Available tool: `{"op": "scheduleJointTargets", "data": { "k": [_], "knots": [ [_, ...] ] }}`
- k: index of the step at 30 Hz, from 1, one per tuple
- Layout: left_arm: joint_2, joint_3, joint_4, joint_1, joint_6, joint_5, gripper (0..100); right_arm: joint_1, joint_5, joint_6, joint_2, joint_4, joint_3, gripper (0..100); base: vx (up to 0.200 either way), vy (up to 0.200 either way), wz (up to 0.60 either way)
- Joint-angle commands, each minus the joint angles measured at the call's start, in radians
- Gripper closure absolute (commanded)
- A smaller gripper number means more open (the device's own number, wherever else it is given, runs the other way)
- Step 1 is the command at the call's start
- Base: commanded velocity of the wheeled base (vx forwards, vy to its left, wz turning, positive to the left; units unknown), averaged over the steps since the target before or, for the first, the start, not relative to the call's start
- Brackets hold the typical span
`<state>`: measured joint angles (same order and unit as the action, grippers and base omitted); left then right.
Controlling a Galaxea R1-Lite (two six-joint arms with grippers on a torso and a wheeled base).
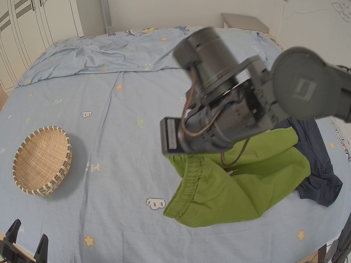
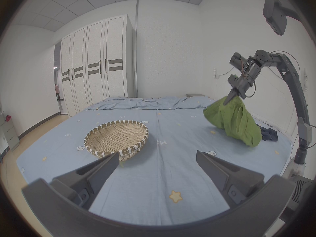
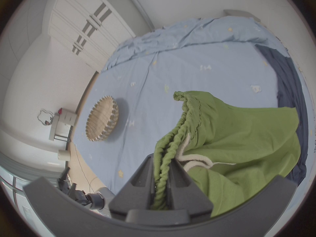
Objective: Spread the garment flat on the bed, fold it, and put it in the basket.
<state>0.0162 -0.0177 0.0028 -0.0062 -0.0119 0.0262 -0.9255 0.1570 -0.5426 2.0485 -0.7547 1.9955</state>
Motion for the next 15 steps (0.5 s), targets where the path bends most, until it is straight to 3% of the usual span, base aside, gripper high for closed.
{"op": "scheduleJointTargets", "data": {
  "k": [1, 9, 10, 15],
  "knots": [
    [-0.01, 0.016, 0.0, 0.0, 0.0, 0.0, 0, -0.047, 0.021, -0.008, 0.127, 0.006, 0.004, 100, 0.0, 0.0, 0.0],
    [-0.01, 0.016, 0.0, 0.0, 0.0, 0.0, 0, -0.038, 0.029, -0.023, 0.133, 0.006, 0.004, 100, 0.0, 0.0, 0.0],
    [-0.01, 0.016, -0.001, 0.0, -0.002, 0.001, 0, -0.035, 0.027, -0.023, 0.133, 0.005, 0.004, 0, 0.0, 0.0, 0.0],
    [-0.01, 0.016, -0.001, 0.0, -0.005, 0.003, 0, -0.032, 0.03, -0.023, 0.134, -0.005, 0.004, 0, 0.0, 0.0, 0.0]
  ]
}}
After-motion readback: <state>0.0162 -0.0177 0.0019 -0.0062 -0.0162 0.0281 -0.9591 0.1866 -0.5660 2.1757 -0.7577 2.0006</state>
